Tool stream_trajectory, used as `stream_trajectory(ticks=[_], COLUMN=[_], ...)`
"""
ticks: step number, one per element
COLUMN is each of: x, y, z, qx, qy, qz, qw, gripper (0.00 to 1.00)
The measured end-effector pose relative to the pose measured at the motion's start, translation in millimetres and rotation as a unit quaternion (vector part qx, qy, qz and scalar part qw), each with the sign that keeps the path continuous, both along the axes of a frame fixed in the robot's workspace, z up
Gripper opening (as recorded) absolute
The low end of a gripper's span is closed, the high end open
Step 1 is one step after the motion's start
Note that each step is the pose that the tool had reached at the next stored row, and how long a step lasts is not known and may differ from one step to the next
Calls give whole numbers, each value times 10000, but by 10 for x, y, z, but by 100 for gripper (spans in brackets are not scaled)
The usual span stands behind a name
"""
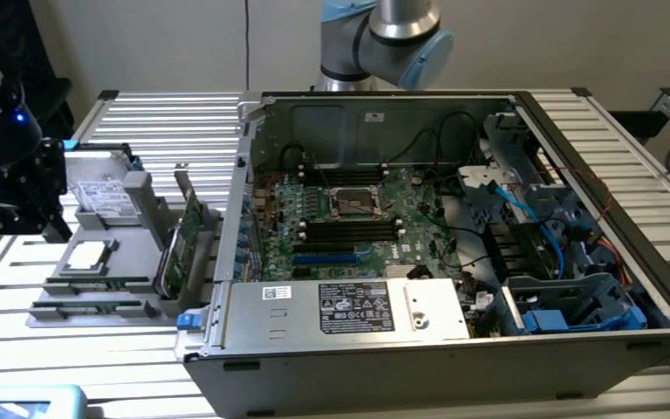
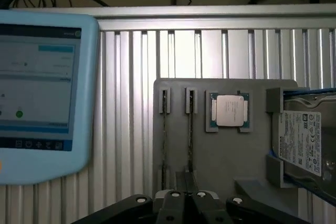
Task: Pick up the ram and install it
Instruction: 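Pick up the ram and move it above insertion slot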
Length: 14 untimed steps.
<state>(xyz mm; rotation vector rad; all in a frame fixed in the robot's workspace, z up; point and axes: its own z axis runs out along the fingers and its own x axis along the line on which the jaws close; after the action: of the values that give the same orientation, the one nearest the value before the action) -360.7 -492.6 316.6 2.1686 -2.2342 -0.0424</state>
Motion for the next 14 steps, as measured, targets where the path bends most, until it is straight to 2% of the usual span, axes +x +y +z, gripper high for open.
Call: stream_trajectory(ticks=[8,9,10,12,14], x=[-2,-2,-3,-2,-2], y=[-1,-1,-2,-3,-7], z=[-7,-9,-12,-26,-59], qx=[15,16,17,19,18], qy=[-1,-1,-1,-1,0], qz=[87,91,96,107,127], qw=[10000,10000,10000,9999,9999], gripper=[11,17,17,30,30])
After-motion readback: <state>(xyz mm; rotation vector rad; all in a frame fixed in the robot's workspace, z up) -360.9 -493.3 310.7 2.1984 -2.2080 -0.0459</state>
